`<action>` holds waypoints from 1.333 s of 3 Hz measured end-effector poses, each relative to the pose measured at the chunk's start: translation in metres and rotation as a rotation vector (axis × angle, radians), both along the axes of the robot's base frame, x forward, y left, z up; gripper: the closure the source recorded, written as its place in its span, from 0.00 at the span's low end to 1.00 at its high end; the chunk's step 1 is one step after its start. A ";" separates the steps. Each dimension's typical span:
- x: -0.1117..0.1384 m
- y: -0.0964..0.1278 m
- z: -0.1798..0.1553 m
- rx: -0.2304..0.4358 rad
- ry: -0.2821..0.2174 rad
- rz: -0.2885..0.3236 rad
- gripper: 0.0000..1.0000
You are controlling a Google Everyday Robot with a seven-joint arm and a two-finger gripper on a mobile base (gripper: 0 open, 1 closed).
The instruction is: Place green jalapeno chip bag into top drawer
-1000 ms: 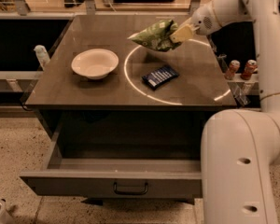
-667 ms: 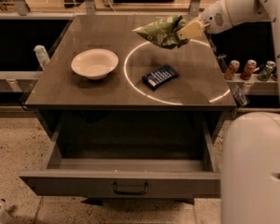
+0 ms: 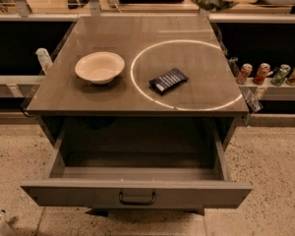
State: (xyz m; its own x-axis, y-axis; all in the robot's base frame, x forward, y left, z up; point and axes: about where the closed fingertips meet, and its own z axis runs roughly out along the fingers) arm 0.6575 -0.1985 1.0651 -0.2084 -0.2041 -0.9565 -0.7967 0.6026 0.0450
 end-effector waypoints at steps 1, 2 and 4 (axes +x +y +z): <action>-0.009 -0.009 -0.001 0.038 -0.008 -0.049 1.00; -0.009 -0.009 -0.002 0.039 -0.007 -0.049 1.00; -0.056 0.015 -0.005 0.223 0.017 -0.076 1.00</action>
Offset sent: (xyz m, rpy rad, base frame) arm -0.0105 -0.0086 0.0016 0.0386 -0.0117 -0.0474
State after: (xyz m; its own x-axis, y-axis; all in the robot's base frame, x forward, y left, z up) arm 0.6013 -0.1832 1.0601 -0.2311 0.0282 -0.9725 -0.7478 0.6343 0.1961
